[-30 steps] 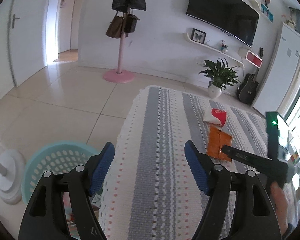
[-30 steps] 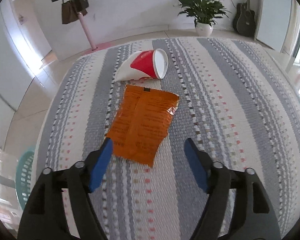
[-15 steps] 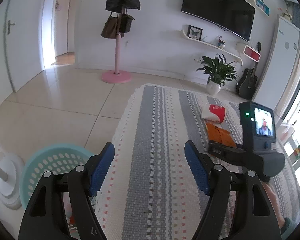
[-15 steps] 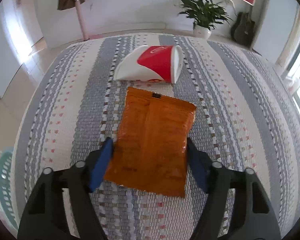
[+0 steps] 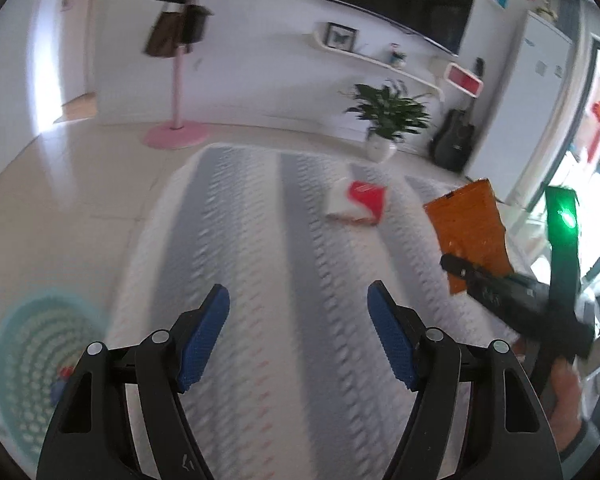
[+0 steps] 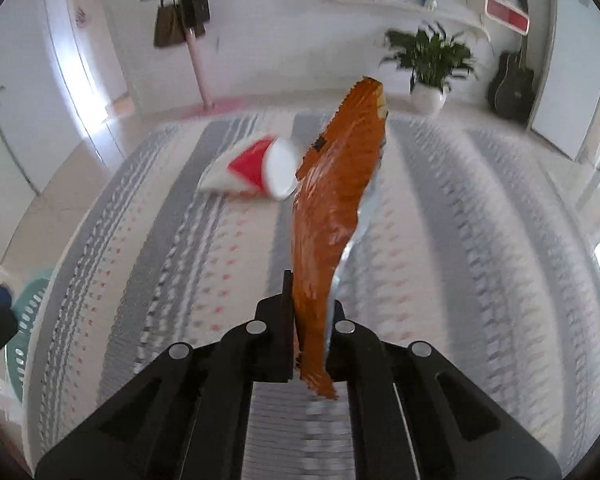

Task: Collect trash
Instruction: 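Grasp the red-and-white paper cup with the left tool while the right tool holds the snack bag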

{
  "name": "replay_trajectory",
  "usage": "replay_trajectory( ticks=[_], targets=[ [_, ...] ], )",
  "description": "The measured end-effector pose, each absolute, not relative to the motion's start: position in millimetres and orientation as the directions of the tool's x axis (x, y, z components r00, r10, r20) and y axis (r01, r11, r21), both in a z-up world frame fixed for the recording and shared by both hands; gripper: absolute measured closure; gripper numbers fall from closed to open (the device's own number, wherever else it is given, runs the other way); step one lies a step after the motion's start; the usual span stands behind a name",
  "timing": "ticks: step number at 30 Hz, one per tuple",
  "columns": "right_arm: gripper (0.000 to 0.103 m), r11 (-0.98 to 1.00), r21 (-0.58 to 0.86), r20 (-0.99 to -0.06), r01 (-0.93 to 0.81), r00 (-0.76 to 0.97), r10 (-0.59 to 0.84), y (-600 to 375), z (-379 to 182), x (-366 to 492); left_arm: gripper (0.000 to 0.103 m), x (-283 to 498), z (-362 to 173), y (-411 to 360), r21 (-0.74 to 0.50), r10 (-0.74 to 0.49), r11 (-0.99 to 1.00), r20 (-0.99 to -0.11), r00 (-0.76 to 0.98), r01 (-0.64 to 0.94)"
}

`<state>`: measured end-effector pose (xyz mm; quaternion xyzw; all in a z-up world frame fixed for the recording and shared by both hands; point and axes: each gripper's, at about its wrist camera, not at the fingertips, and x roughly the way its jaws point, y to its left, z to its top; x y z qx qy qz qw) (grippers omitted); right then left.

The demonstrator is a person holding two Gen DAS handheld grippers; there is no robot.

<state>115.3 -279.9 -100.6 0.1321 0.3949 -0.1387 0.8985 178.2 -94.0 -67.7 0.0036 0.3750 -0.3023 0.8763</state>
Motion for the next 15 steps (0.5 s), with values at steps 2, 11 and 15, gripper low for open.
replay_trajectory(
  ticks=[2,11,15],
  targets=[
    [0.100,0.924,0.139,-0.724,0.355,0.673,-0.149,-292.8,-98.1,107.3,0.034,189.7,-68.4,-119.7,-0.231,-0.553,0.797,-0.651,0.520,0.557],
    [0.100,0.889,0.191,-0.680,0.415,0.709,-0.185,-325.2,-110.4,91.8,0.022,245.0,-102.5,-225.9,-0.153,-0.530,0.774,-0.687,0.496,0.615],
    [0.100,0.884,0.226,-0.667,0.409,0.727,-0.165,-331.1,-110.7,88.4,0.018,272.4,-117.5,-247.9,-0.110,-0.477,0.805,-0.705,0.526,0.582]
  ],
)
